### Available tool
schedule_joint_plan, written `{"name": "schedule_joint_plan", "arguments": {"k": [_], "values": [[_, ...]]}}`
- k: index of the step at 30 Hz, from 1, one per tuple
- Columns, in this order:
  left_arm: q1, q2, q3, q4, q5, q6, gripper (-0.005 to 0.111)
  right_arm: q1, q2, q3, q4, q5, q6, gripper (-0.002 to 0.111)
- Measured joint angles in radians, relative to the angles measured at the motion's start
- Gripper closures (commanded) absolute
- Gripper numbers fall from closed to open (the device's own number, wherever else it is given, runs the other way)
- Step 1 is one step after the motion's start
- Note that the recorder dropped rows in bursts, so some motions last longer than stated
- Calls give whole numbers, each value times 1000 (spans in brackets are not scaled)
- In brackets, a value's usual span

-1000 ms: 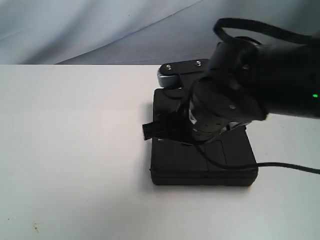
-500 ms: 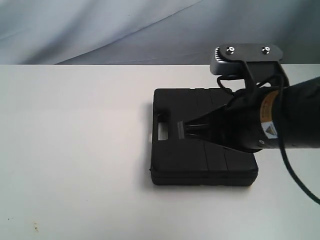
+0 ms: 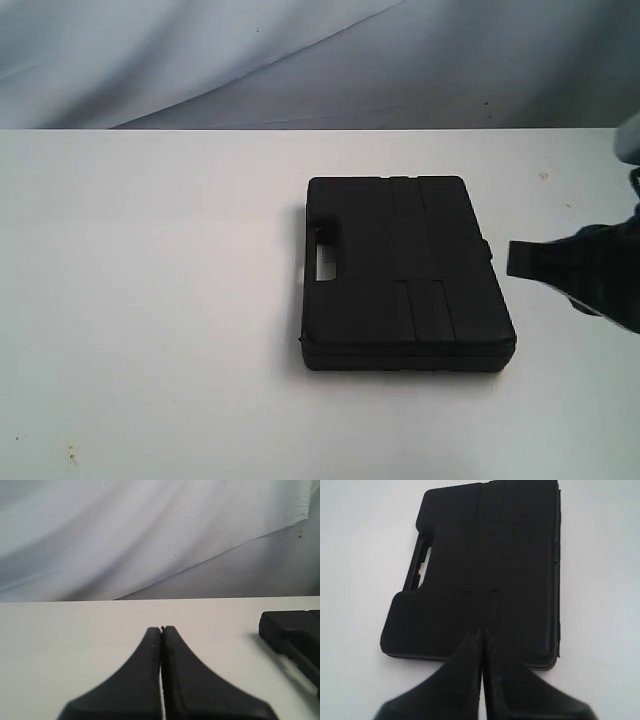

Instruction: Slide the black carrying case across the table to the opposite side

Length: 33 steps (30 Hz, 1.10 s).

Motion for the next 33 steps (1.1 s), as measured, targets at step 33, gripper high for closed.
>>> {"name": "schedule_joint_plan", "arguments": {"k": [33], "values": [[0, 0, 0, 0, 0, 0, 107, -454, -949, 591, 440, -339, -747, 108]]}}
